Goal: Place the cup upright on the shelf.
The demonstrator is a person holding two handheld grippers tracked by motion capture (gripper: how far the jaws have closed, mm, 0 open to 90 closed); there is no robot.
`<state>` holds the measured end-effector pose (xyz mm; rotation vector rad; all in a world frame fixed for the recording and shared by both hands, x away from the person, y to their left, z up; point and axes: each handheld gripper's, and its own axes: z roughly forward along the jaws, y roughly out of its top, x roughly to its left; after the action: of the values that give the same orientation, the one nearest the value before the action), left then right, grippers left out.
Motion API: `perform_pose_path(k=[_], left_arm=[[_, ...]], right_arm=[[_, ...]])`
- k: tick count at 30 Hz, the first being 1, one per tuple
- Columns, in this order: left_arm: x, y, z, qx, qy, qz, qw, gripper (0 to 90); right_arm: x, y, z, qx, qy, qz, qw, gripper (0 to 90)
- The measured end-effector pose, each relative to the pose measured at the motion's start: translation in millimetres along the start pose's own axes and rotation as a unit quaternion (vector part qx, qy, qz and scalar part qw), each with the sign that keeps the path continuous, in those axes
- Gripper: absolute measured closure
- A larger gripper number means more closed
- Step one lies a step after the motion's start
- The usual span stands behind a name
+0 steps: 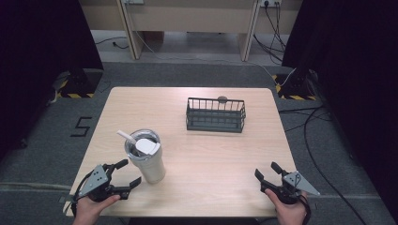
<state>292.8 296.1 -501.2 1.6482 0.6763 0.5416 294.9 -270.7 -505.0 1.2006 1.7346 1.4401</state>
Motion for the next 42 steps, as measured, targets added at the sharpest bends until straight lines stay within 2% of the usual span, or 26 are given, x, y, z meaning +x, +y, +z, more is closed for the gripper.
perform_pose_path(k=[14, 24, 29, 38, 42], left_arm=[[-2.6, 0.7, 3.7, -0.003, -0.006, -0.001, 1.0, 14.3], [-5.0, 1.6, 18.4, 0.004, -0.018, 0.002, 0.9998, 14.3], [-4.5, 3.2, 23.8, 0.001, -0.019, -0.001, 0.9998, 14.3], [-0.5, 4.9, 37.1, -0.003, -0.021, -0.024, 0.9995, 12.6], [0.4, 7.6, 44.2, -0.005, -0.022, -0.024, 0.9995, 11.1]], right_arm=[[0.9, -0.4, 2.1, 0.004, -0.003, 0.004, 1.0, 25.1], [2.0, 0.9, 5.1, 0.006, 0.001, 0.0, 1.0, 24.9], [2.9, 0.5, 6.4, 0.009, 0.004, 0.0, 0.9999, 24.9], [4.5, 0.4, 8.6, 0.014, 0.006, 0.0, 0.9999, 24.9], [5.2, 0.2, 9.4, 0.017, 0.008, 0.002, 0.9998, 24.9]])
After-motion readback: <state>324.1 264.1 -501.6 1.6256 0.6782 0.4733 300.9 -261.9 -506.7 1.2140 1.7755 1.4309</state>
